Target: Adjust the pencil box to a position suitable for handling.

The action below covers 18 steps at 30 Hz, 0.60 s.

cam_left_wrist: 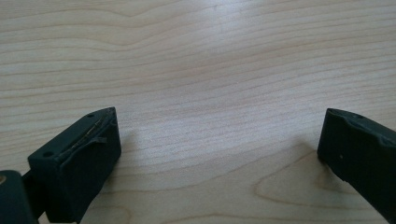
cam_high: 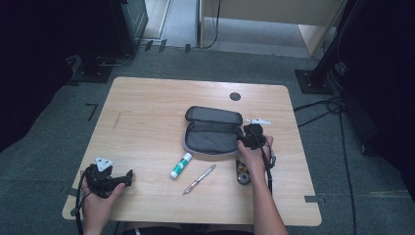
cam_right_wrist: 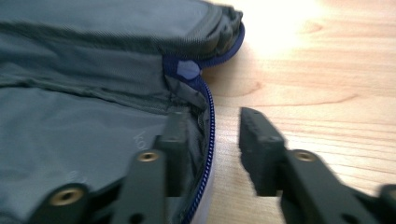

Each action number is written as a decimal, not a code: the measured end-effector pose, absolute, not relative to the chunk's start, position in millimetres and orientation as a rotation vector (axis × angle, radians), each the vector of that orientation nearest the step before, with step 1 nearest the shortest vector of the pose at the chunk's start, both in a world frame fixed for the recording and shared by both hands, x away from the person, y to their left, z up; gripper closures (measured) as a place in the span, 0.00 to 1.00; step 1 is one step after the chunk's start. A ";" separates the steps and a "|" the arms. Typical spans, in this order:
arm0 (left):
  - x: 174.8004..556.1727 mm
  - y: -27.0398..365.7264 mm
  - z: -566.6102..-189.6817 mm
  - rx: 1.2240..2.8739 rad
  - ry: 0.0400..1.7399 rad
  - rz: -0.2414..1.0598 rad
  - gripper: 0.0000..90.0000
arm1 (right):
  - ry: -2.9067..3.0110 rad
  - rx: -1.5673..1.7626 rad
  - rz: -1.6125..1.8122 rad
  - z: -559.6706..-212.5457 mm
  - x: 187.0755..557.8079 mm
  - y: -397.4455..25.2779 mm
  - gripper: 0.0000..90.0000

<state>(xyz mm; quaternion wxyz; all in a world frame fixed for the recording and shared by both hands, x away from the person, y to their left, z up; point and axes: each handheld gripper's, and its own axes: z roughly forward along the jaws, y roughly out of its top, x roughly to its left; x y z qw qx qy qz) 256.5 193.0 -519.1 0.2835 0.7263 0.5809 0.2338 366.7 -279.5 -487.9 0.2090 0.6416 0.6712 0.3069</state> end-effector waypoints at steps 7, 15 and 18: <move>256.6 192.9 -519.2 1.941 1.555 0.626 0.00 | 1.881 1.737 0.913 -474.6 345.6 -284.9 0.36; 256.5 193.0 -519.2 1.942 1.555 0.626 0.00 | 1.922 1.706 1.024 -468.1 316.9 -289.2 0.21; 256.5 193.0 -519.2 1.942 1.555 0.626 0.00 | 1.923 1.693 1.019 -467.8 304.0 -290.4 0.20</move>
